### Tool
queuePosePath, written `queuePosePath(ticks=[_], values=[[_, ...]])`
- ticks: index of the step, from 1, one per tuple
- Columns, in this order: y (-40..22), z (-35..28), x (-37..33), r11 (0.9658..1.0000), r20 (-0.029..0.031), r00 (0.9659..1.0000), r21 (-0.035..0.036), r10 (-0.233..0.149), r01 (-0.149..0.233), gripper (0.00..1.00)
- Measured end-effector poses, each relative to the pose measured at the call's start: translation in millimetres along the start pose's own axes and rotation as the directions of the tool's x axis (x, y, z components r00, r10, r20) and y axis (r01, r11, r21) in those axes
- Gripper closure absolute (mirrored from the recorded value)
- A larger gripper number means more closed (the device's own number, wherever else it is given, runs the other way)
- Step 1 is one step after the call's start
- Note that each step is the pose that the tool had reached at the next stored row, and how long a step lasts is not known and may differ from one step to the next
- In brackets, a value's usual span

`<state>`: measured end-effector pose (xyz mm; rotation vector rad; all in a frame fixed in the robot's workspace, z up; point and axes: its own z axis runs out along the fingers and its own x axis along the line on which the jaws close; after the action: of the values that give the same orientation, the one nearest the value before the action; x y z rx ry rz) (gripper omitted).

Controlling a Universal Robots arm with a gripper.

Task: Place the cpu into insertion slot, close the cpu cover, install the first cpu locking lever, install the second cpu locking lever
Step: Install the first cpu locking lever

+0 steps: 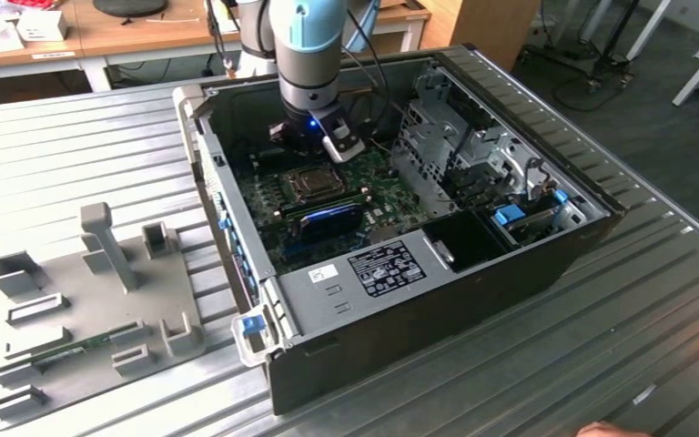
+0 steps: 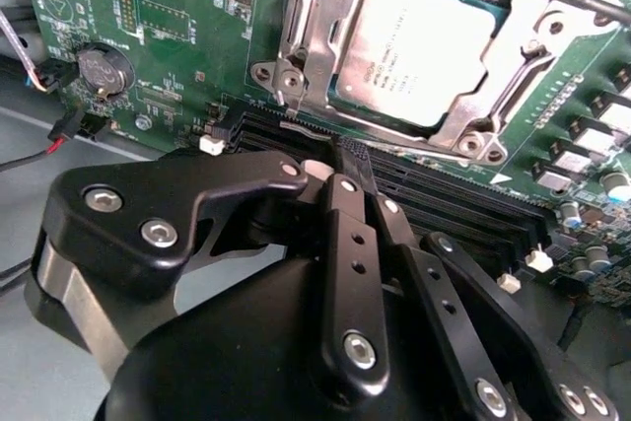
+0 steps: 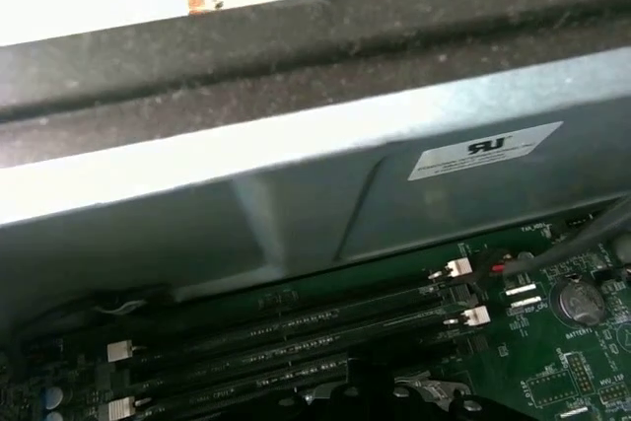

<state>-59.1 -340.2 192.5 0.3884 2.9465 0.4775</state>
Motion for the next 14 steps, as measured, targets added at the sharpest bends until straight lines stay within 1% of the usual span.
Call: queuePosePath(ticks=[5, 14], values=[[0.0, 0.0, 0.3, 0.9995, 0.0111, 0.9995, 0.0025, 0.031, -0.031, 0.89], [0.2, -0.4, 4.0, 0.9988, 0.0215, 0.9986, 0.0027, 0.049, -0.049, 0.89]])
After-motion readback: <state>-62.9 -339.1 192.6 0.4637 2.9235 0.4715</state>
